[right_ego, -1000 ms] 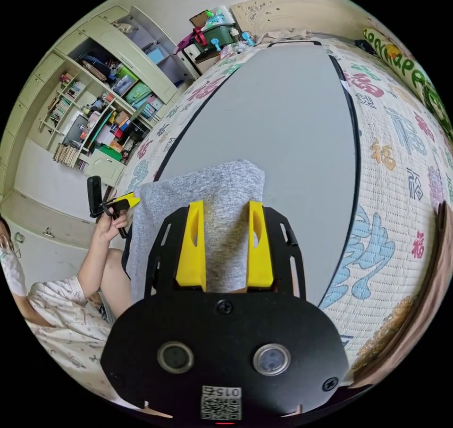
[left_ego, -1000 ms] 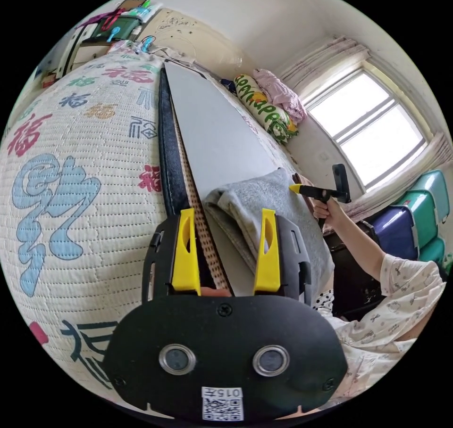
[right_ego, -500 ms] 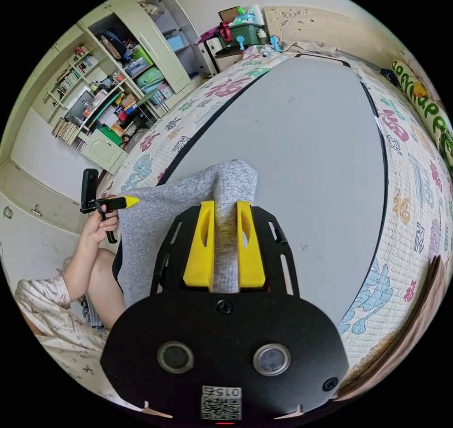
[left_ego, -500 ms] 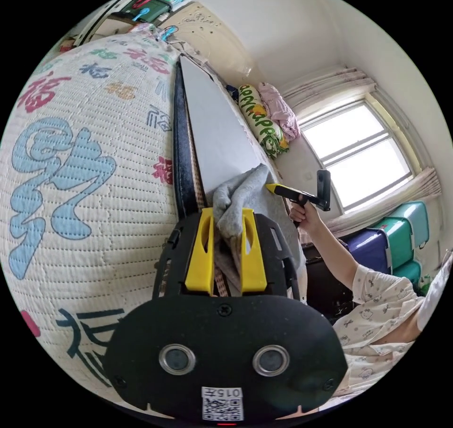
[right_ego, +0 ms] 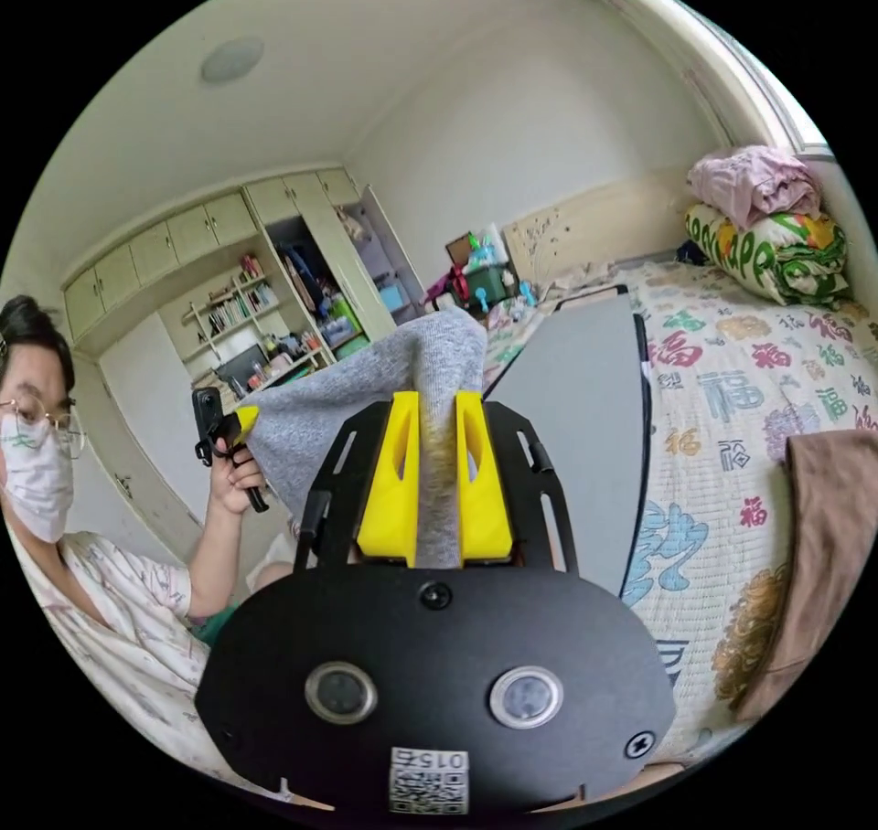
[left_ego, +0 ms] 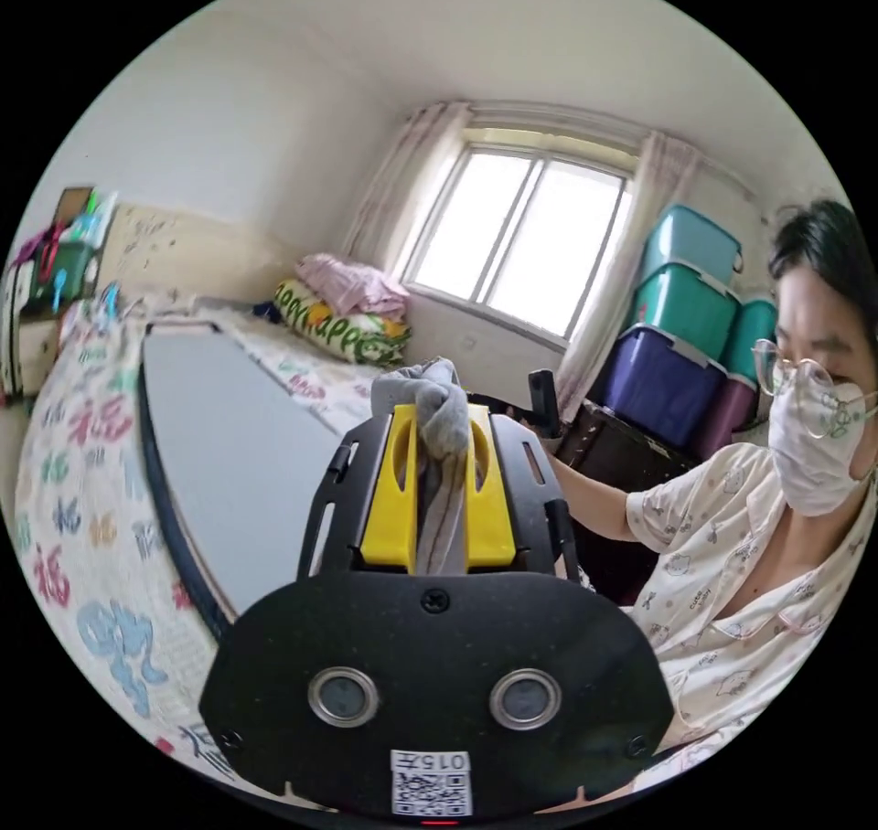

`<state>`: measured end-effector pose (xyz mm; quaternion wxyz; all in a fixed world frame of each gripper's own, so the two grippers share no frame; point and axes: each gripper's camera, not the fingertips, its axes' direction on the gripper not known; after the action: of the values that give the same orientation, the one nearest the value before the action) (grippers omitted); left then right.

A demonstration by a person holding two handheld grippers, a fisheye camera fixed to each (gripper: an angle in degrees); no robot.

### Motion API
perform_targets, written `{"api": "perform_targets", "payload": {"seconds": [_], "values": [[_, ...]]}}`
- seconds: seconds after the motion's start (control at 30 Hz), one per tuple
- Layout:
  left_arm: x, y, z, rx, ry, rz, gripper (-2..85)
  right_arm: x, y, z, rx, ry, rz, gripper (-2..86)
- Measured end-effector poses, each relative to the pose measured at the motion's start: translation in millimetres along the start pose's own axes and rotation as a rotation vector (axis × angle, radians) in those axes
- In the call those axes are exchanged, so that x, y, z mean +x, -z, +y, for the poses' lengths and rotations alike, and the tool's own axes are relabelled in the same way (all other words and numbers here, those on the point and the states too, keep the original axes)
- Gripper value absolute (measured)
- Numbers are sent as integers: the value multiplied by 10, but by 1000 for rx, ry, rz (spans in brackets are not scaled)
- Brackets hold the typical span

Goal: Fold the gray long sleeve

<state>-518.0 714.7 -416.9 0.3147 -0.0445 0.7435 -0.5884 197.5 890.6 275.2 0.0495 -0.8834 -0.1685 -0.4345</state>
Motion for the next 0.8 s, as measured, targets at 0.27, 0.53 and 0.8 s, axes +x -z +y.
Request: {"api": "perform_targets", "payload": {"seconds": [0.27, 0.53, 0.8], "values": [[1168, -707, -1089, 60, -216, 219, 76, -213, 1847, 190, 251, 107, 200, 65], [1657, -2137, -1550, 44, -168, 470, 76, -103, 2876, 354, 338, 149, 567, 65], [1403, -3639, -1739, -72, 36, 471, 76, 1066, 2460, 263, 195, 15, 747, 64]]}}
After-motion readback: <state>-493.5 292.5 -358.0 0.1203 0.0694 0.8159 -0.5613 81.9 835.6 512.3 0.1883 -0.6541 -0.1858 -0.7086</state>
